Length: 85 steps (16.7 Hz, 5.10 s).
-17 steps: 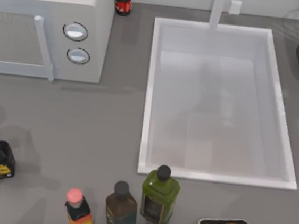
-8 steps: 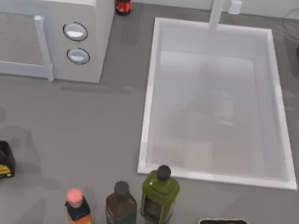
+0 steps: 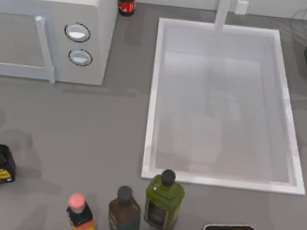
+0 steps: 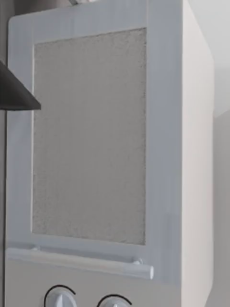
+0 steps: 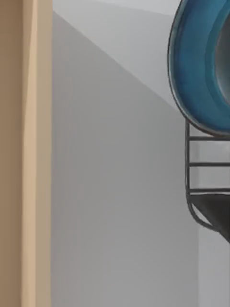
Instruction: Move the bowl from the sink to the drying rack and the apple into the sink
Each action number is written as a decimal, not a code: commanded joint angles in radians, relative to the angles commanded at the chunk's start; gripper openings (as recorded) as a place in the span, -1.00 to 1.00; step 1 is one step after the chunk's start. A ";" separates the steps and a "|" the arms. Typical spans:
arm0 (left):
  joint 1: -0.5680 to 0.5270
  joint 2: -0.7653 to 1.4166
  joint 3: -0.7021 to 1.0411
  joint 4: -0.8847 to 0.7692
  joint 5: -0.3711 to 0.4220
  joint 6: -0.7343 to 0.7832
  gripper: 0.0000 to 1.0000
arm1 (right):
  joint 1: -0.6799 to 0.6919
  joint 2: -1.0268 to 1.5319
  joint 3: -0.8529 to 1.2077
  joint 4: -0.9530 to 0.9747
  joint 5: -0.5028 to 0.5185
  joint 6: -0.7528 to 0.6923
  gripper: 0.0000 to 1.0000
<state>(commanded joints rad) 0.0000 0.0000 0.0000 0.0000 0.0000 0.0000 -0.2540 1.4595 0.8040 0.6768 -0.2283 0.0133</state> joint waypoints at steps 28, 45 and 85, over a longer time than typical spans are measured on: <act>0.000 0.000 0.000 0.000 0.000 0.000 1.00 | 0.254 -1.459 -0.804 -0.677 0.228 -0.013 1.00; 0.000 0.000 0.000 0.000 0.000 0.000 1.00 | 0.254 -1.459 -0.804 -0.677 0.228 -0.013 1.00; 0.000 0.000 0.000 0.000 0.000 0.000 1.00 | -0.095 0.162 0.068 -1.502 0.229 -0.353 1.00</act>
<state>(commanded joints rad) 0.0000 0.0000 0.0000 0.0000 0.0000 0.0000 -0.3489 1.6213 0.8721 -0.8253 0.0005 -0.3401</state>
